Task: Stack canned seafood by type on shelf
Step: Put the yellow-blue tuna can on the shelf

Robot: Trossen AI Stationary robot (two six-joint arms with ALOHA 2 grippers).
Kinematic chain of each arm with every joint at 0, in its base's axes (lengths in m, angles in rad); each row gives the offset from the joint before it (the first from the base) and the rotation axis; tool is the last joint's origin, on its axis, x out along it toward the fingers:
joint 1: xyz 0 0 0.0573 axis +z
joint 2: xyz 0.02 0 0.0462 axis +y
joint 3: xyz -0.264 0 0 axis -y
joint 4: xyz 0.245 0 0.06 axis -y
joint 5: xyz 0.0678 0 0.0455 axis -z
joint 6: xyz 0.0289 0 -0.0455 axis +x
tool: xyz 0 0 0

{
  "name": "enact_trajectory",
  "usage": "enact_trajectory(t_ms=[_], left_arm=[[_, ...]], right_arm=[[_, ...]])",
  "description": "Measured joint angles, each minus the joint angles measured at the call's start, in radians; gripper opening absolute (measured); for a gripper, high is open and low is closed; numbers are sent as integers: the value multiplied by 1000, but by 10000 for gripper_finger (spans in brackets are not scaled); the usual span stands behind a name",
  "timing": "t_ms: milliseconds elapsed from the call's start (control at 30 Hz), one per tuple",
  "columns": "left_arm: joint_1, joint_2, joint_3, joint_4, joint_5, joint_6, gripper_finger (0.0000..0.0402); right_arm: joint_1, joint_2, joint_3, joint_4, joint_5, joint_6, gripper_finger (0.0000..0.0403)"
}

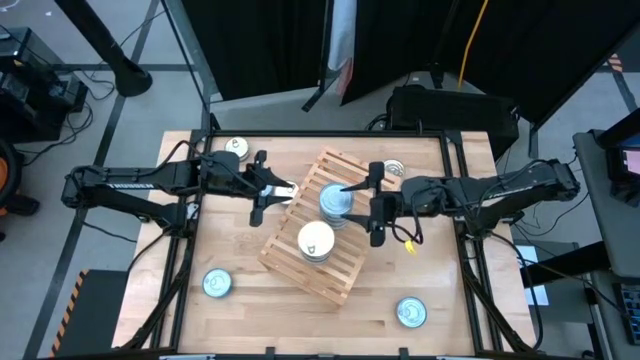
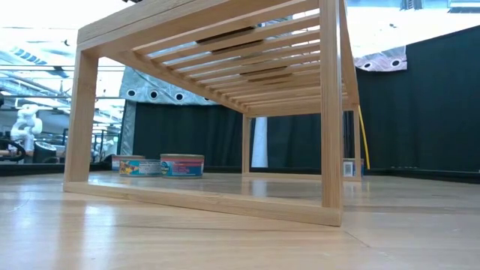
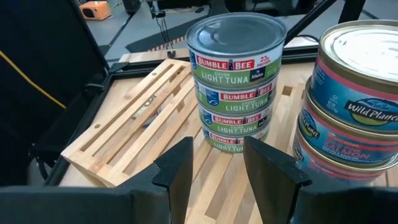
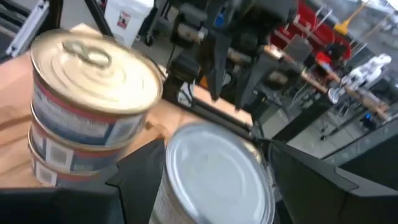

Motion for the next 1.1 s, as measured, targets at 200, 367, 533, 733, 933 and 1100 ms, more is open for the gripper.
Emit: enact_trajectory(t_ms=[200,367,533,733,933,1100], left_arm=[[0,-5,0,-36,-3,-24,148],[0,-19,0,-67,-6,-46,148],[0,-24,0,-81,-6,-89,148],[0,-25,0,-86,-2,-150,148],[0,-25,0,-200,-40,-196,148],[0,-25,0,-371,-151,-296,148]], right_arm=[[75,-85,49,-58,71,84,279],[128,-208,79,-260,138,343,279],[190,-294,59,-551,133,729,279],[309,-308,-67,-604,130,1032,279],[433,-268,-133,-528,134,1189,279],[536,-195,-134,-487,149,1284,279]])
